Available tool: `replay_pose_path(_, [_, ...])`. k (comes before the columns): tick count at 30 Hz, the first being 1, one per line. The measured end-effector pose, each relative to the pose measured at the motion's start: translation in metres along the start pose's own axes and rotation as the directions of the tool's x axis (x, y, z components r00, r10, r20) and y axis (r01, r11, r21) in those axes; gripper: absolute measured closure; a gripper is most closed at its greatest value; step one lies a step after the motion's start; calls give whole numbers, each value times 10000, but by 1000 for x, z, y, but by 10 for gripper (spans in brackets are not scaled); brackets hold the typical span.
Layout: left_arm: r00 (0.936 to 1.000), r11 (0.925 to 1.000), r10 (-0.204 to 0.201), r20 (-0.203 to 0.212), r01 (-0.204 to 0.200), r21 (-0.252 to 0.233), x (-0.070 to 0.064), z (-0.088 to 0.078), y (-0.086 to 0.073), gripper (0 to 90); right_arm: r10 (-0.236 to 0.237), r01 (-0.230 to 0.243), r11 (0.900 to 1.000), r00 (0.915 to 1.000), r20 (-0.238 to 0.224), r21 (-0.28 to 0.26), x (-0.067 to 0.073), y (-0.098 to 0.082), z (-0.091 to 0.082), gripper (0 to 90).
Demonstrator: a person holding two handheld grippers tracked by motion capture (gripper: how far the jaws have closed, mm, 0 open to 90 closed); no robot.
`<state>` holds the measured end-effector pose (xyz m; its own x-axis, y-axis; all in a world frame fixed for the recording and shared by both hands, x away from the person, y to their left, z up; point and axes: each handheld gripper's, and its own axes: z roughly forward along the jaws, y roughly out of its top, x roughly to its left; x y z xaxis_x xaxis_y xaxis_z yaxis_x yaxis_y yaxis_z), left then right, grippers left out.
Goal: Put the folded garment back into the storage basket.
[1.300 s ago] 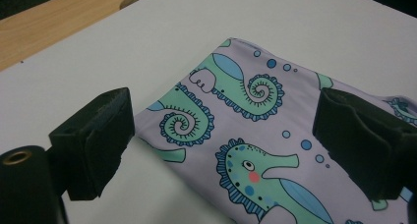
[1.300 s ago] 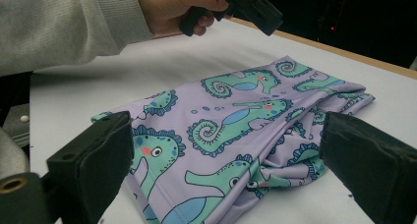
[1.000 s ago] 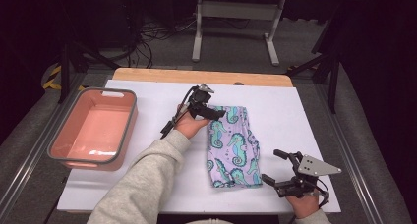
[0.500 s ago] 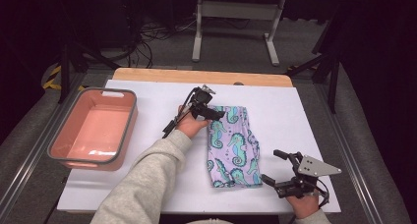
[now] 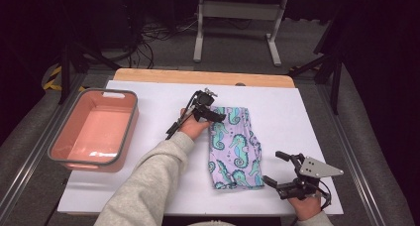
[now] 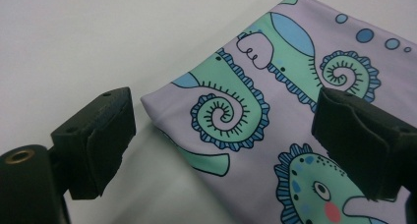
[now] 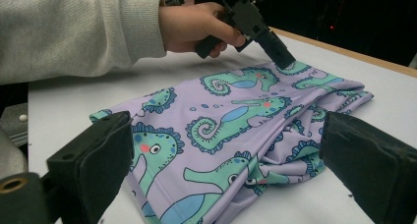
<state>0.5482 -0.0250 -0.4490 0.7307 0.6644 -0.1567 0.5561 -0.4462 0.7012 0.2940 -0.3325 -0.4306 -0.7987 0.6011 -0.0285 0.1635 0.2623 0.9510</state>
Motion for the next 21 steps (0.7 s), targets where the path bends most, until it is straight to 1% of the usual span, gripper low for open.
replay_pose_path(1, [10000, 10000, 9, -94, -9, 86, 0, 1, 0, 108, 6, -6, 10000, 10000, 16, 23, 0, 0, 0, 70])
replay_pose_path(3, [10000, 9998, 27, -86, -25, 186, 0, 2, -1, 108, -9, 8, 10000, 10000, 44, 42, 0, 0, 0, 71])
replay_pose_path(6, [9997, 9995, 12, -249, -3, 327, -2, 5, -2, 112, -17, 17, 10000, 10000, 63, 56, 0, 0, 0, 72])
replay_pose_path(9, [9994, 9993, 3, -359, 10, 368, -3, 7, -2, 131, -17, 17, 10000, 10000, 70, 56, 0, 0, 0, 72])
replay_pose_path(12, [9994, 9992, 32, -334, -19, 391, -5, 7, -2, 142, -24, 24, 10000, 10000, 64, 76, 0, 0, 0, 74])
replay_pose_path(15, [9984, 9989, 227, -520, -205, 430, -7, 8, -2, 146, -21, 19, 9999, 9999, 135, 162, -1, -1, 0, 78])
replay_pose_path(16, [9970, 9981, 419, -654, -388, 484, -8, 9, -2, 146, -21, 19, 9999, 9999, 135, 162, -1, -1, 0, 78])
replay_pose_path(17, [9940, 9969, 610, -913, -561, 552, -13, 10, -3, 148, -3, 0, 9999, 9999, 140, 157, -1, -1, 0, 79])
replay_pose_path(20, [9938, 9970, 616, -930, -570, 515, -14, 11, -3, 156, -8, 6, 9999, 9999, 141, 155, -1, -1, 0, 79])
replay_pose_path(21, [9940, 9967, 669, -860, -627, 508, -13, 11, -3, 159, -24, 22, 9999, 9999, 140, 168, -1, -1, 0, 81])
